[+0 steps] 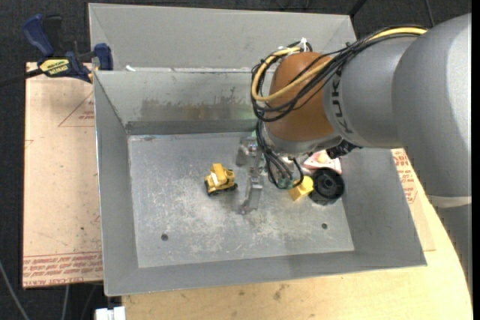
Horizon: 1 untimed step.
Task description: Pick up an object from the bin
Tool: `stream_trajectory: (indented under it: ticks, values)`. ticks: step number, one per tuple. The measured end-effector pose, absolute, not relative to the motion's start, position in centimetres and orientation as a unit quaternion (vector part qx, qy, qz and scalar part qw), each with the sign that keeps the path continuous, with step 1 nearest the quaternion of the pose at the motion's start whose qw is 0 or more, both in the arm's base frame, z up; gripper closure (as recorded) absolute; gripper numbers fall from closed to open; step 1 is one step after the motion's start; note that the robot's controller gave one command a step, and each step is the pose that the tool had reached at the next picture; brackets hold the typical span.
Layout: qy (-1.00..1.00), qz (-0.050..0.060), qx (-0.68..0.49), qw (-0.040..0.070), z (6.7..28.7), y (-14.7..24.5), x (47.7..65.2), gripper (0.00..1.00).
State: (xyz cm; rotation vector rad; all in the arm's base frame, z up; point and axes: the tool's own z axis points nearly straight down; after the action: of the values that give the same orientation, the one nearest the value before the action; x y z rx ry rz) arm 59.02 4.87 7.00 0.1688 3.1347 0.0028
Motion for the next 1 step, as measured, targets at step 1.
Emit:
stream_trajectory:
  ticks: [1]
  values:
    - [0.999, 0.001, 0.054, 0.001, 7.00, 4.86, 59.02, 0.00]
